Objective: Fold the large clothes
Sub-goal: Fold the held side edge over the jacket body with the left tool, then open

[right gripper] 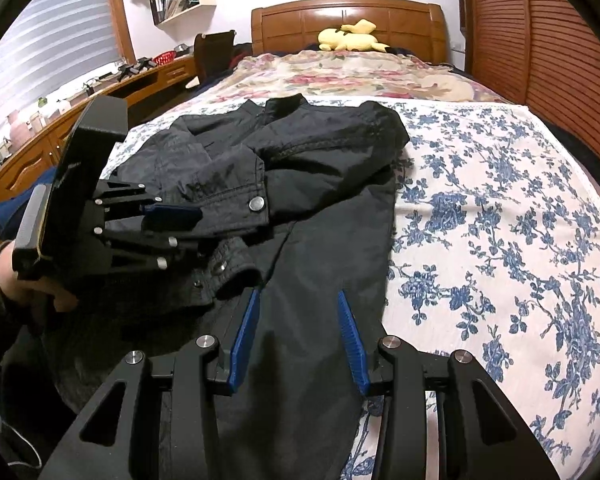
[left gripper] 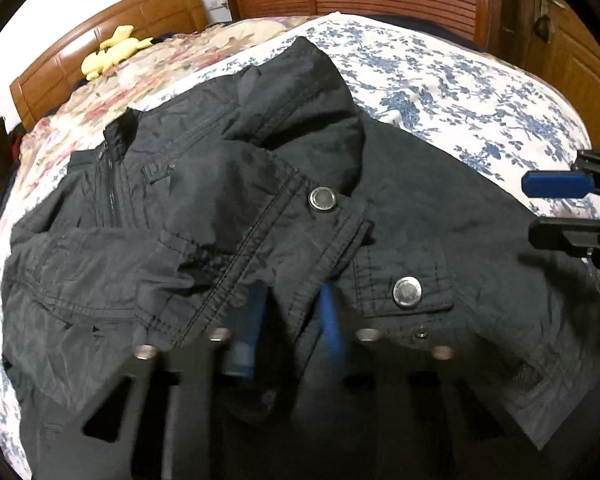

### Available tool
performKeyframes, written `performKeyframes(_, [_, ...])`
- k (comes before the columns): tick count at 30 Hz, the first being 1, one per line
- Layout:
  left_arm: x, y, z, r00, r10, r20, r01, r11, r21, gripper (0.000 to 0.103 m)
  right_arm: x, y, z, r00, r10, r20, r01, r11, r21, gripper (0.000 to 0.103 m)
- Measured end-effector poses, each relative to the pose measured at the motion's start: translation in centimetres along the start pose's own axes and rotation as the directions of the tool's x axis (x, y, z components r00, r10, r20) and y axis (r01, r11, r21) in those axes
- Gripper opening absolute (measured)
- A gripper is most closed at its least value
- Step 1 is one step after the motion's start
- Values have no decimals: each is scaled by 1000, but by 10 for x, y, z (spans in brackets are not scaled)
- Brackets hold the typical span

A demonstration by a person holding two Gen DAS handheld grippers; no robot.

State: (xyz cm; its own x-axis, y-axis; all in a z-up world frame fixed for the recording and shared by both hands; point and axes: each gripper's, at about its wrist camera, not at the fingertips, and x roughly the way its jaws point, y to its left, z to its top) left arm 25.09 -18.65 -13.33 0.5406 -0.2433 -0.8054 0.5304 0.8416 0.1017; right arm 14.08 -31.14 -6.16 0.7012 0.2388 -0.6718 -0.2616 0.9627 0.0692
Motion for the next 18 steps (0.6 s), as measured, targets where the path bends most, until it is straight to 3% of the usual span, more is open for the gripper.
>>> performKeyframes(1, [-3, 4, -1, 1000, -6, 7, 6, 1000, -17, 9, -1, 1, 0, 1000, 1, -3, -1, 1000, -3, 42])
performKeyframes(4, [-21, 15, -1, 999, 3, 53, 0, 998, -58, 5, -3, 6, 1, 1000, 0, -6, 0, 1000, -17, 42])
performKeyframes(10, [-85, 49, -3, 979, 75, 190, -50, 990, -135, 4, -7, 16, 3, 1000, -2, 11, 3, 1000, -31, 42])
performKeyframes(18, [-150, 97, -26, 945, 147, 292, -78, 969, -236, 4, -3, 29, 10, 999, -3, 34, 4, 1000, -19, 42])
